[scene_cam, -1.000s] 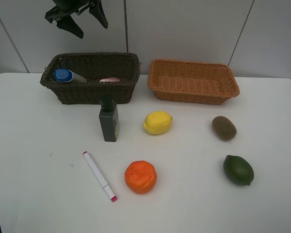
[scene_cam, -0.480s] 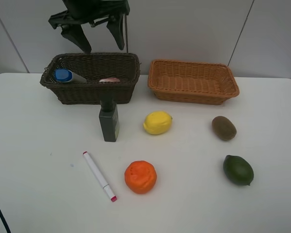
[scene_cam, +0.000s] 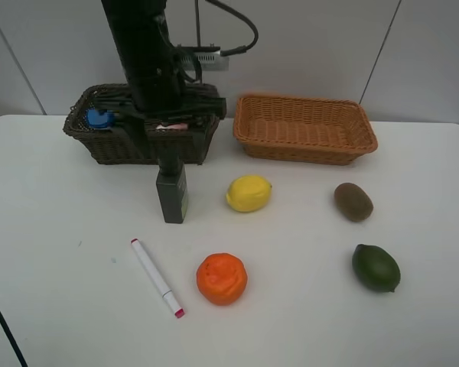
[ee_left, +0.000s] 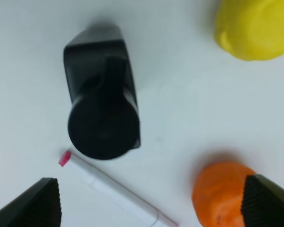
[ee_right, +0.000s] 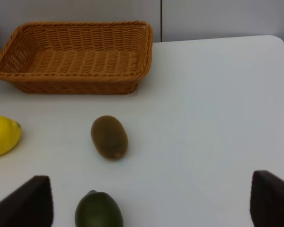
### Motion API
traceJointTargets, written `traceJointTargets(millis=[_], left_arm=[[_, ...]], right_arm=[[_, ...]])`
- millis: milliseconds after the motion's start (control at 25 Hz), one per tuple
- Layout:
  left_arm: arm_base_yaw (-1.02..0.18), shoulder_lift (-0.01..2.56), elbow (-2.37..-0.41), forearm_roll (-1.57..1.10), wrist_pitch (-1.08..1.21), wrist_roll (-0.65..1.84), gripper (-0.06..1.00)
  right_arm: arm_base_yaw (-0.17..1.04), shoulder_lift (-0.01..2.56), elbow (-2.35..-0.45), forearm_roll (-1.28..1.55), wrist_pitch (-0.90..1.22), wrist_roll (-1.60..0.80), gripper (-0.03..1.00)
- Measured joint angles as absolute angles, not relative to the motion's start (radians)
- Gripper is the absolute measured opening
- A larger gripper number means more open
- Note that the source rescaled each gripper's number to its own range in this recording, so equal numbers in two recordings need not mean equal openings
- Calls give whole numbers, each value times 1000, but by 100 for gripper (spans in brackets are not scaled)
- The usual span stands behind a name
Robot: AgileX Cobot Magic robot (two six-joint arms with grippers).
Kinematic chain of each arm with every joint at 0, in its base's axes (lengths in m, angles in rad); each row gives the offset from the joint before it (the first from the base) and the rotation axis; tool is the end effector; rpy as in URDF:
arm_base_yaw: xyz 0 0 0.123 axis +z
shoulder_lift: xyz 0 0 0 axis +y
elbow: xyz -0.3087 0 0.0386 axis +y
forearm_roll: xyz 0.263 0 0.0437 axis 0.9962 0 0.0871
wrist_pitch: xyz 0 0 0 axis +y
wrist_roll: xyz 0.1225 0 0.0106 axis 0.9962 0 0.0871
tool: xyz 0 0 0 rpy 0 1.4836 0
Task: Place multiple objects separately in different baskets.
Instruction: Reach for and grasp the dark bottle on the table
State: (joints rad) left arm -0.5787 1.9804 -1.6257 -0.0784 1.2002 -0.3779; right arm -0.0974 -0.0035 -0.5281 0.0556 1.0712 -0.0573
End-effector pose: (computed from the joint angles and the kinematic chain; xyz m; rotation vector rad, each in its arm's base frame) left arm 0.3574 -0.2442 0.2185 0.2709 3.0675 -0.1751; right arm 0.0067 0.0054 0.2778 0.0366 2.0218 -0.0318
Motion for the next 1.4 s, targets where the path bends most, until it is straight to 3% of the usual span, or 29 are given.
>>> traceJointTargets(millis=[880, 960, 1080, 1400], left_arm=[[-579, 2194, -1624, -9, 1125, -412, 98], [-579, 2194, -1624, -9, 1126, -415, 85], [-577, 2194, -1625, 0, 1136, -418, 42], [-577, 2196, -1651, 0, 1189, -353, 41]], right_arm=[[-97, -3, -528, 56, 1071, -57, 96], [-97, -3, -528, 56, 1071, -57, 96], [-97, -3, -528, 56, 1071, -57, 96], [-97, -3, -528, 56, 1071, -57, 96]])
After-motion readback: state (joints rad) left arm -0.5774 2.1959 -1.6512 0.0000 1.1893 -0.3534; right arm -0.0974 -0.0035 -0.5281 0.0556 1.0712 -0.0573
